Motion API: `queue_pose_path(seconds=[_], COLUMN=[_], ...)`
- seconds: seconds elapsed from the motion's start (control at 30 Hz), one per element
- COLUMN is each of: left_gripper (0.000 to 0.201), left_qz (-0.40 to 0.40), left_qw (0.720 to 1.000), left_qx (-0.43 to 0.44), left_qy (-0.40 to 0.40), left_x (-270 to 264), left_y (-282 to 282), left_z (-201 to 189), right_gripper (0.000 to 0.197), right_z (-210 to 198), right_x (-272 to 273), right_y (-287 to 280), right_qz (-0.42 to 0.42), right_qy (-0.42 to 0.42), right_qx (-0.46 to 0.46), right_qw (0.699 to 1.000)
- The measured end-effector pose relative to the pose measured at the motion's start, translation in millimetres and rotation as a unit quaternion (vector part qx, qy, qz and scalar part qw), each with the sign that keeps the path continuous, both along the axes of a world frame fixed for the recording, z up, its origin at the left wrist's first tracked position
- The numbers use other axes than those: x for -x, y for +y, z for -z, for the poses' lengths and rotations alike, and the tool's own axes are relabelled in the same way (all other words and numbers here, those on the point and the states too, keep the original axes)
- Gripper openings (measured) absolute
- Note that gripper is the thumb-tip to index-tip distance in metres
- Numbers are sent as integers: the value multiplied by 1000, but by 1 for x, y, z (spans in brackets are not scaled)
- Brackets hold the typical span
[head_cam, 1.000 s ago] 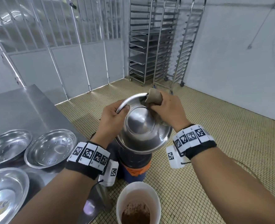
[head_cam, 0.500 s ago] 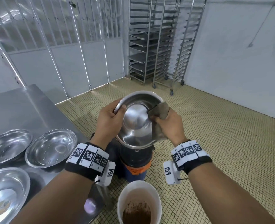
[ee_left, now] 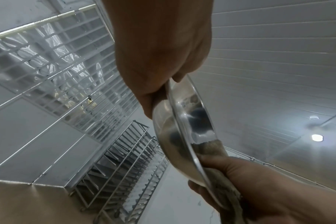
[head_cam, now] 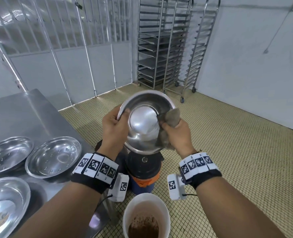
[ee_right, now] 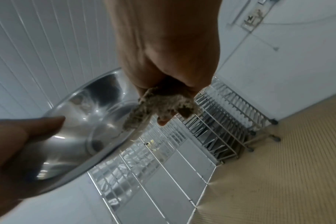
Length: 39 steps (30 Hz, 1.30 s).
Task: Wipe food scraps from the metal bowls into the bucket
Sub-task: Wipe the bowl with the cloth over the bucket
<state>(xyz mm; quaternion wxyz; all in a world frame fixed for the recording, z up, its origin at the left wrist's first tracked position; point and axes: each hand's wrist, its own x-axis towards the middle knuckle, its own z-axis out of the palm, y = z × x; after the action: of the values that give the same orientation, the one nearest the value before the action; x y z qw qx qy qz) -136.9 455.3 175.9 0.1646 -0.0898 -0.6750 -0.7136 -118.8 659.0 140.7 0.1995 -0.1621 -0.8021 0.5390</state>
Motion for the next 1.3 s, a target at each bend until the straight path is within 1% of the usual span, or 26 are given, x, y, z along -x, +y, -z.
queue_pose_path(seconds=[0.07, 0.1, 0.13, 0.17, 0.2, 0.23, 0.27, 0.33, 0.4, 0.43, 0.47, 0.5, 0.57, 0.67, 0.77, 0.83, 0.9, 0.97, 1.07, 1.13, 1.2, 1.3], left_gripper=[24, 26, 27, 27, 24, 22, 22, 32, 33, 31, 27, 24, 23, 24, 24, 19, 20, 23, 28, 29, 25, 20], left_qz=[-8, -6, -1, 6, 21, 48, 86, 151, 180, 177, 166, 152, 129, 98, 44, 22, 18, 42, 78, 76, 61, 21], left_qw=[1000, 1000, 1000, 1000, 998, 993, 986, 964, 942, 941, 949, 962, 981, 991, 999, 1000, 999, 996, 988, 990, 995, 999], left_qx=[-25, -30, -18, 16, 64, 107, 142, 218, 283, 288, 267, 227, 147, 92, 26, 18, 48, 83, 133, 116, 83, 25], left_qy=[-2, -7, -10, -9, -7, -7, -12, -17, 4, 12, 17, 15, 6, 4, 3, -5, -4, 3, 8, -6, -10, -10], left_x=[-2, -2, -2, 0, 4, 6, 9, 12, 6, 3, 2, 2, 0, -2, -2, 0, -1, -4, -10, -10, -10, -7], left_y=[1, 0, -2, -5, -9, -14, -18, -23, -22, -19, -16, -14, -10, -7, -5, -6, -6, -6, -2, 0, 1, 2], left_z=[3, 4, 5, 6, 5, 4, 1, -6, -10, -11, -8, -4, 2, 6, 2, 3, 3, 2, 1, 0, -1, 0], right_gripper=[33, 33, 31, 30, 27, 23, 21, 26, 31, 31, 30, 30, 35, 43, 51, 56, 57, 53, 50, 51, 48, 43], right_z=[7, 5, 3, -1, -6, -13, -22, -33, -41, -43, -45, -47, -48, -40, -17, -4, -6, -20, -49, -58, -56, -38], right_x=[0, 1, 1, 1, 0, -2, -5, -6, -3, 0, 1, 1, 1, -3, -10, -13, -10, -3, 7, 11, 12, 6], right_y=[-4, -4, -2, 2, 7, 12, 15, 18, 18, 19, 18, 17, 16, 10, 5, 2, 3, 9, 19, 19, 17, 10], right_qz=[-4, -8, -15, -24, -36, -54, -76, -115, -141, -146, -148, -142, -109, -52, -38, -33, -29, -31, -50, -57, -42, -11], right_qy=[0, 1, 0, -4, -9, -19, -26, -24, -18, -15, -8, 3, 23, 38, 16, -8, -13, -5, 0, 5, 13, 22], right_qx=[35, 25, 9, -12, -42, -95, -161, -280, -335, -344, -347, -341, -292, -209, -129, -94, -110, -154, -261, -294, -262, -140], right_qw=[999, 1000, 1000, 1000, 998, 994, 984, 953, 931, 927, 926, 929, 950, 976, 991, 995, 993, 987, 964, 954, 964, 990])
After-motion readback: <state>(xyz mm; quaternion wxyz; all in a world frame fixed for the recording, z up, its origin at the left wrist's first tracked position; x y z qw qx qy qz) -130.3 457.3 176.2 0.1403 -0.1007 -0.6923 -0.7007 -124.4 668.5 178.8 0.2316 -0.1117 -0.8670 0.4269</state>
